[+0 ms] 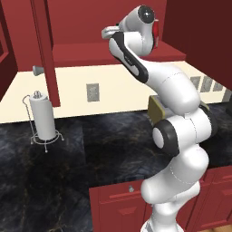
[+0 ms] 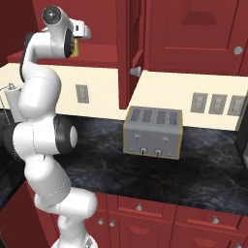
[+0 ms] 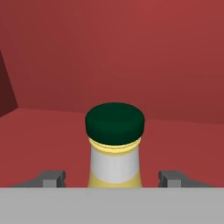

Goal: Take 2 condiments from the cabinet and move them on the counter near the stove.Make sure the condiments are lined up with each other, next to each other.

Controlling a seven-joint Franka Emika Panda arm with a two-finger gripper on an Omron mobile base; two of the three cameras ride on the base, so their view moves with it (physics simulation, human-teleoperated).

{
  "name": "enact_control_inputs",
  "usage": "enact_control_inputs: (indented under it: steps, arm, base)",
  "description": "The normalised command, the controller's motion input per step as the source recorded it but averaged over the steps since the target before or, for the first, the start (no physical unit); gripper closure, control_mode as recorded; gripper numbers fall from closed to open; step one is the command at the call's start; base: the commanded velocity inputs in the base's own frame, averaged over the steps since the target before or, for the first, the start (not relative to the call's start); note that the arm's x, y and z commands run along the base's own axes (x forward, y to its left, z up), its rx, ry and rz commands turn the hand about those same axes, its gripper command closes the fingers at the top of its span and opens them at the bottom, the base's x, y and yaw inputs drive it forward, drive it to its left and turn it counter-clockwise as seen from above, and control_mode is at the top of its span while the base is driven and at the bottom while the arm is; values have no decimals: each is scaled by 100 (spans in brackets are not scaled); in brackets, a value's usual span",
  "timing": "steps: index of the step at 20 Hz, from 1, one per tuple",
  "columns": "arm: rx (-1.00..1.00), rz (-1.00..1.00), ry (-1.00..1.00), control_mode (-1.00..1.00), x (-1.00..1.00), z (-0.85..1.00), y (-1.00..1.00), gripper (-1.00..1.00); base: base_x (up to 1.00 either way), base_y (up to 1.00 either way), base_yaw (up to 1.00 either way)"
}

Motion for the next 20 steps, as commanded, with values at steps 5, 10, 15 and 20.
enact_control_inputs:
  steps: [5, 10, 15, 20]
  arm:
    - [0, 0, 0, -100, 0, 0, 0, 100]
    - [0, 0, 0, -100, 0, 0, 0, 100]
    - [0, 0, 0, -100, -11, -2, 0, 100]
    - [0, 0, -10, -100, -65, -17, 0, 100]
  base:
    - [0, 0, 0]
    - [0, 0, 0]
    - [0, 0, 0]
    - [0, 0, 0]
